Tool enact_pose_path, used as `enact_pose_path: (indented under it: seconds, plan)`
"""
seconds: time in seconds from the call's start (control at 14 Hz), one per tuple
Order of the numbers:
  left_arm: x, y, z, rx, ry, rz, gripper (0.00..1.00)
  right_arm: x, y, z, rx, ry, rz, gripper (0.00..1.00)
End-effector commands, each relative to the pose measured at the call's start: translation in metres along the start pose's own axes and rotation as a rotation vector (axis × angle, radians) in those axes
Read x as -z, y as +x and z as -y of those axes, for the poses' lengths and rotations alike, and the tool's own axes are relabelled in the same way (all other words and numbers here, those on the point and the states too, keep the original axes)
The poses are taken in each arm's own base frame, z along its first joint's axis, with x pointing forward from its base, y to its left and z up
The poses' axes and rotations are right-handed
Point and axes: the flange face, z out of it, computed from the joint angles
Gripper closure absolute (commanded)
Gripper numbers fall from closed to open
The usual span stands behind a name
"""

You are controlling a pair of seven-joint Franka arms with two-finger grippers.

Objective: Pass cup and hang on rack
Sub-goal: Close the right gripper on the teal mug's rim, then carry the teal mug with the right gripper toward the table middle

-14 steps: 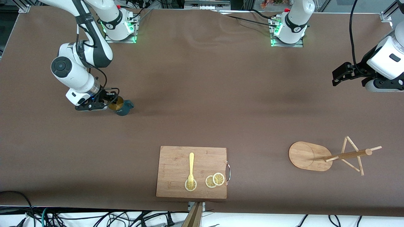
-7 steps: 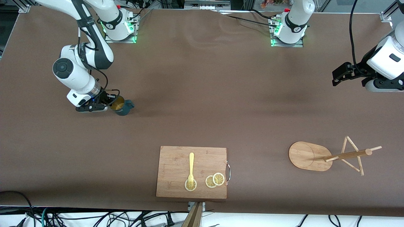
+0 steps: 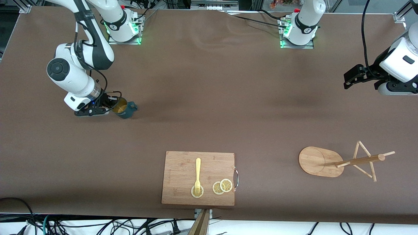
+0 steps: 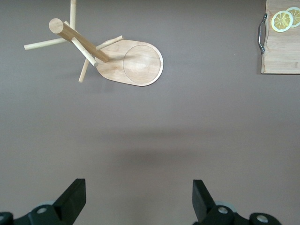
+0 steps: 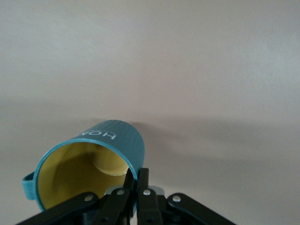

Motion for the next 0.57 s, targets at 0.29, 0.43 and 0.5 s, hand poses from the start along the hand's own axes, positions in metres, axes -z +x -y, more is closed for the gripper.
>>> enact_pose_path:
  seconds: [0.29,0.43,0.5]
  plan:
    - [0.005,0.000,0.002,-0.005,0.010,0.001,0.00,0.080,0.042,0.184,-0.061,-0.010,0.041,1.00]
    - [0.005,0.000,0.002,-0.005,0.010,0.001,0.00,0.076,0.044,0.259,-0.148,-0.002,0.020,1.00]
    - [0.005,0.000,0.002,-0.007,0.010,0.001,0.00,0.069,0.044,0.294,-0.181,0.001,0.012,1.00]
